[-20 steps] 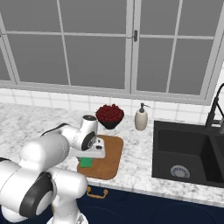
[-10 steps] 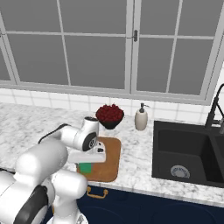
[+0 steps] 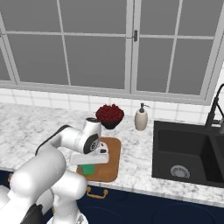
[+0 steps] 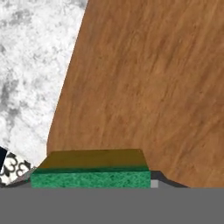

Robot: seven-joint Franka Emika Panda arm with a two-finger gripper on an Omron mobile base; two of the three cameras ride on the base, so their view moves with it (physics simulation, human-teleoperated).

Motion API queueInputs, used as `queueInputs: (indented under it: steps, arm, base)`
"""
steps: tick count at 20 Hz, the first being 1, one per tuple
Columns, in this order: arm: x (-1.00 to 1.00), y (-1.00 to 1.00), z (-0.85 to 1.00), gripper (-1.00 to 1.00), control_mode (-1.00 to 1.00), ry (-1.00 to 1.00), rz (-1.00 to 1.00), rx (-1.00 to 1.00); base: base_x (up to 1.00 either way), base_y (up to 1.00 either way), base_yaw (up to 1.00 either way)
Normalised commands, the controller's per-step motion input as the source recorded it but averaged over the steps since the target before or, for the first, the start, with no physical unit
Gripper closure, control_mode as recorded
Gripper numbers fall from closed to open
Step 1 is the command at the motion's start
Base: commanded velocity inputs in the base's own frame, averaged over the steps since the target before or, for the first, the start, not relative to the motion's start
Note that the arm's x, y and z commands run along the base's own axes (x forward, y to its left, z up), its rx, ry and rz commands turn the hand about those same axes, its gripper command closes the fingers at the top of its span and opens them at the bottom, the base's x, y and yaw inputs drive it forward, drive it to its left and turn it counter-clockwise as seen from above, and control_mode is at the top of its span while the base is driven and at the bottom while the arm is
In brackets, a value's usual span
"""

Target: Pick up the sponge from the counter and clean the cutting board by briefly scrubbing or pressing down on the cutting board. Once finished, release the sponge.

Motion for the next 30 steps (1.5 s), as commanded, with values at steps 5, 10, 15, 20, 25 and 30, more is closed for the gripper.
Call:
queueInputs:
  steps: [5, 10, 15, 20, 25, 30]
  arm:
    - [0.27, -0.44, -0.25, 1.00, -1.00, 0.00, 0.01, 0.03]
    - [0.15, -0.63, -0.37, 1.00, -1.00, 0.00, 0.05, 0.11]
    - [0.13, -0.75, -0.21, 1.00, -1.00, 0.00, 0.06, 0.10]
    - [0.08, -0.79, -0.18, 1.00, -1.00, 0.00, 0.05, 0.04]
    - [0.00, -0.77, -0.27, 1.00, -1.00, -0.02, 0.06, 0.00]
    - [0.00, -0.69, -0.29, 1.00, -1.00, -0.07, 0.04, -0.08]
  base:
    - [0.00, 0.00, 0.00]
    - [0.00, 0.00, 0.00]
    - [0.00, 0.00, 0.00]
    - [0.00, 0.00, 0.00]
    - [0.00, 0.00, 0.00]
    - [0.00, 0.00, 0.00]
